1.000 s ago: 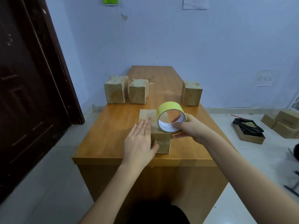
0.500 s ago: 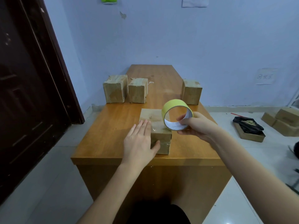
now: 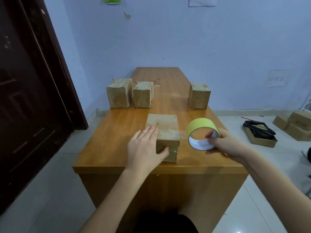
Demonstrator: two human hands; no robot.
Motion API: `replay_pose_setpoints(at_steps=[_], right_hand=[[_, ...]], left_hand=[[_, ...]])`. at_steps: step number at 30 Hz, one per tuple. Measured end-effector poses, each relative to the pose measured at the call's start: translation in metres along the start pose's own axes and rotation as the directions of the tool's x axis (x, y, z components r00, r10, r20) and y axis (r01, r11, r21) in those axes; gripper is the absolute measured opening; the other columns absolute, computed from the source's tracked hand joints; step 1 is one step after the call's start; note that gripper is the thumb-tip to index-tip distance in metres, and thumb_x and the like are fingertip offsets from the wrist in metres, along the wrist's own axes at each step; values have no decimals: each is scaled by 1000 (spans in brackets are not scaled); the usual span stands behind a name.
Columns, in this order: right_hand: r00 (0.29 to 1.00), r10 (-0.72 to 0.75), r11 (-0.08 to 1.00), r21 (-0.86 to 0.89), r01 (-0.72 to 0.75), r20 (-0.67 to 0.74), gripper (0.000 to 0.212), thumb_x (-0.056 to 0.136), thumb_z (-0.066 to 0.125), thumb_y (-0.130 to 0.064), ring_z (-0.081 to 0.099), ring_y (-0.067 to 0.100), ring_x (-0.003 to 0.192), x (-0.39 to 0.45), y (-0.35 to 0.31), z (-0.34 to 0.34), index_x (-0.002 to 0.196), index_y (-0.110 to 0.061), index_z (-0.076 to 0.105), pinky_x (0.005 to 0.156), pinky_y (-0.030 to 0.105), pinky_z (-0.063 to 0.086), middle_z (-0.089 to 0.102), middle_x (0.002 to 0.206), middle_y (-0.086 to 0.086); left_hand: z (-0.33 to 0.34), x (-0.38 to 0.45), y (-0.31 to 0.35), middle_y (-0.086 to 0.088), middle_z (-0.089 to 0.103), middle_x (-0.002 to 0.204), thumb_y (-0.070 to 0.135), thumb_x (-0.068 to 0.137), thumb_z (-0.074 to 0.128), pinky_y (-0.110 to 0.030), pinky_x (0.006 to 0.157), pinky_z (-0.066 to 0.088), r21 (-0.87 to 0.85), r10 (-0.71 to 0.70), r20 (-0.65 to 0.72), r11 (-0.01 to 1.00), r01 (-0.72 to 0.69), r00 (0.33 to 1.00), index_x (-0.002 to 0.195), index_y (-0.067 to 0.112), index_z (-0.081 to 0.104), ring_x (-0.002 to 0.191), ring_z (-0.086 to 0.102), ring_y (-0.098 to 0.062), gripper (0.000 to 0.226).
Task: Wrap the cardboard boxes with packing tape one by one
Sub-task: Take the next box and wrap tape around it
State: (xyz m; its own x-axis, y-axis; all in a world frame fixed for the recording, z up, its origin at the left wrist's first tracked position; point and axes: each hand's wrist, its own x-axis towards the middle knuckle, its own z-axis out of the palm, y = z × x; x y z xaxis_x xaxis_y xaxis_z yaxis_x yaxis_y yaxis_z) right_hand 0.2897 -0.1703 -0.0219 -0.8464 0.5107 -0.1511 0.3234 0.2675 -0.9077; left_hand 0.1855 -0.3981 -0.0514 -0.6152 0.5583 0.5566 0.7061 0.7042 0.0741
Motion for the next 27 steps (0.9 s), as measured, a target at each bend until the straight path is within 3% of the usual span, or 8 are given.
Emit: replay_pose_setpoints(at_steps=[3,6,9,12,15,19,23,27], right_hand=[[999,44,999,1,-44,-21,10,95,47,-4,60,22,79,4,15,18,94,-12,53,56,27,56,51,102,10],[995,100,995,21,-100,-14,8,94,48,-7,60,21,63,9,21,29,95,-13,53,53,25,57,50,97,6],[995,103,992,-71,-103,-1,8,95,47,-12,57,18,51,9,24,35,101,-14,52,49,22,53,55,86,6],[997,76,983,-163,-79,-25,11,97,44,-16,49,16,54,9,20,42,103,-15,52,38,18,43,53,72,7],[998,44,976,-212,-51,-34,16,97,46,-22,45,16,55,9,22,44,109,-15,54,43,21,38,51,68,4],[997,13,960,-277,-33,-72,28,92,57,-29,50,18,66,11,27,43,108,-9,46,57,27,42,53,82,4],[973,-97,902,-432,-4,-212,49,81,71,-40,51,14,70,8,29,46,103,-14,35,55,28,41,53,85,-2],[896,-397,801,-553,230,-201,66,76,75,-41,50,20,109,1,23,38,128,-12,44,82,30,43,50,121,2]], left_hand=[[0,-1,-1,8,35,148,64,86,42,-23,108,9,2,-6,-7,1000,6,1000,143,25,36,137,27,-5,69],[-2,-2,-2,9,37,147,62,86,44,-23,108,8,1,-10,-7,1000,10,1000,141,26,38,136,29,-3,66],[-4,-1,2,8,41,145,62,85,45,-25,110,10,13,-21,-1,1000,21,1000,139,24,43,134,33,-5,66],[-7,5,9,4,51,137,67,83,42,-31,112,19,88,-30,18,996,29,999,132,20,51,127,43,-10,68],[-11,16,19,-5,48,136,71,82,37,-34,114,17,167,2,50,986,-10,999,129,12,49,128,40,-19,77],[-1,18,29,-4,11,157,52,96,30,-27,111,-5,66,212,100,973,-220,972,149,12,15,144,6,-15,68],[8,18,25,3,14,156,45,99,30,-23,111,0,-17,236,98,972,-235,967,150,19,12,143,10,-9,60],[12,18,25,5,15,156,43,98,33,-22,110,0,-40,211,90,977,-208,973,149,21,15,143,10,-8,58]])
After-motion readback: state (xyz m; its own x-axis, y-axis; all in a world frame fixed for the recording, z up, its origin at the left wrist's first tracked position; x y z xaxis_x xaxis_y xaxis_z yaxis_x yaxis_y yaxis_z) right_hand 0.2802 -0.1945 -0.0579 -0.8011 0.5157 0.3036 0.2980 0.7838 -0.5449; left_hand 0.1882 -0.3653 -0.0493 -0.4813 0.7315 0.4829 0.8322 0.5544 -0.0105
